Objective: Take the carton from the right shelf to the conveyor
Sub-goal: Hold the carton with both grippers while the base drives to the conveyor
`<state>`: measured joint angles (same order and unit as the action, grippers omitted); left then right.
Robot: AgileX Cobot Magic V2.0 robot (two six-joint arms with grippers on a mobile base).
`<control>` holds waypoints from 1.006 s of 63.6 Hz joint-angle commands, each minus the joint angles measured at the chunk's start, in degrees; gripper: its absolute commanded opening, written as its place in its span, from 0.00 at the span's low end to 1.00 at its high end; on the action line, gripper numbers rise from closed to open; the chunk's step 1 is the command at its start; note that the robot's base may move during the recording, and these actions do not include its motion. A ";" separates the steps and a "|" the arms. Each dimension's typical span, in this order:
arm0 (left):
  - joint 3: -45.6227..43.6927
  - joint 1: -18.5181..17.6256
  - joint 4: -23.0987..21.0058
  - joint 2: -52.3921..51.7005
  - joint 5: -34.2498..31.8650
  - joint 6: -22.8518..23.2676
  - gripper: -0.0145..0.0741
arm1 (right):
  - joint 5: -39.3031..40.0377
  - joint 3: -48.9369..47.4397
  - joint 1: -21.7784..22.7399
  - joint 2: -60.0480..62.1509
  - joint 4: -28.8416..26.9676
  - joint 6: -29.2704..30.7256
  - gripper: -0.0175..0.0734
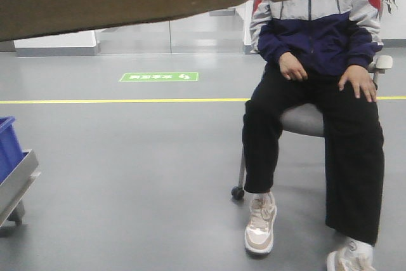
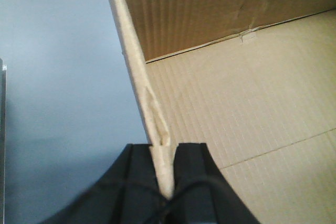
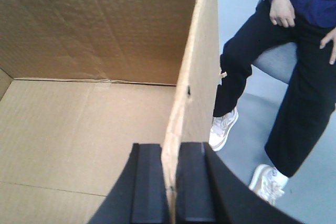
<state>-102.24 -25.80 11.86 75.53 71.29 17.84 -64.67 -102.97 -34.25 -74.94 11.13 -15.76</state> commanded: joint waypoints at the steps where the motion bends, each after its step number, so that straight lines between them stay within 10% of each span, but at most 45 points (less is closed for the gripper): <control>1: -0.23 -0.91 -3.65 -0.42 -2.42 -0.75 0.14 | 5.18 -0.31 -0.27 0.31 -1.88 0.18 0.12; 64: -0.23 -0.91 -2.19 -0.41 -2.42 -0.75 0.14 | 5.18 -0.31 -0.27 0.31 -1.88 0.18 0.12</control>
<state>-102.24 -25.80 12.34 75.53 71.29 17.84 -64.53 -102.88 -34.25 -75.06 11.13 -15.76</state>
